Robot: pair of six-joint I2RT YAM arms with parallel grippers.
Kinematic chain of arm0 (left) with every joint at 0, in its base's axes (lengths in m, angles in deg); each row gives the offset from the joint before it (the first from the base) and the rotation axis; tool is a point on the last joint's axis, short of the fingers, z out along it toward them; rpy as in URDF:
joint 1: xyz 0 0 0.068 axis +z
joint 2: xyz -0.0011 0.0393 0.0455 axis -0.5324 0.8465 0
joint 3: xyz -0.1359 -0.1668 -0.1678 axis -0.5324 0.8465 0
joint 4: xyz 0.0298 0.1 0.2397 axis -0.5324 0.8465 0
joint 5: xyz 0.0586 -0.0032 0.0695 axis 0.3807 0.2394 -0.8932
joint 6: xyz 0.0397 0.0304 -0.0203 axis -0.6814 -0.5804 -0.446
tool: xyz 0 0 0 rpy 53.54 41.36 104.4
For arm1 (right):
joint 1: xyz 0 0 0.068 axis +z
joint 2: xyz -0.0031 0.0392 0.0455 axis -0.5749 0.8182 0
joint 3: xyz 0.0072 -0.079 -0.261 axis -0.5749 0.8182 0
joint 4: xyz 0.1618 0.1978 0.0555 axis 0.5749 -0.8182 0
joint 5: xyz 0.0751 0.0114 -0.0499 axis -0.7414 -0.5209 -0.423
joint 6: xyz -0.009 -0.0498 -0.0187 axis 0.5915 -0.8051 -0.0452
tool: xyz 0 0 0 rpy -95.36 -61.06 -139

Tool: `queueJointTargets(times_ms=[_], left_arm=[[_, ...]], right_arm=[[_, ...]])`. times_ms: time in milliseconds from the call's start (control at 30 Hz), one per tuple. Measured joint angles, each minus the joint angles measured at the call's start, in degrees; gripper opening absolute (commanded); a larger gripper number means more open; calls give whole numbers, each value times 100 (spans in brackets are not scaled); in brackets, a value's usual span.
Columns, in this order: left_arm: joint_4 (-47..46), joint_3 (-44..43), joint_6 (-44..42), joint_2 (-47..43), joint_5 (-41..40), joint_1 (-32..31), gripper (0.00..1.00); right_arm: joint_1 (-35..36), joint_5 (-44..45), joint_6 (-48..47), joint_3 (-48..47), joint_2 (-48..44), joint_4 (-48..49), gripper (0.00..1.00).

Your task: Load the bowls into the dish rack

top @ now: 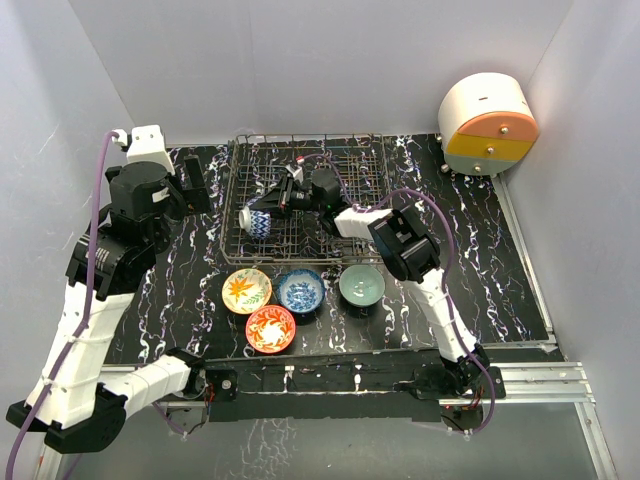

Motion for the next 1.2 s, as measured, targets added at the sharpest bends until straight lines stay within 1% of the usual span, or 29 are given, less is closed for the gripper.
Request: queueJointTargets(times_ms=[767, 933, 1067, 1200], left_arm=[[-127, 92, -17, -76, -81, 0, 97], [-133, 92, -15, -85, -96, 0, 97], [-133, 92, -15, -83, -101, 0, 97], [-133, 92, -15, -79, -103, 0, 97]], right_arm=[[238, -448, 186, 116, 35, -184, 10], [188, -575, 289, 214, 59, -190, 16], [155, -610, 306, 313, 59, -101, 26], [46, -625, 278, 428, 57, -101, 27]])
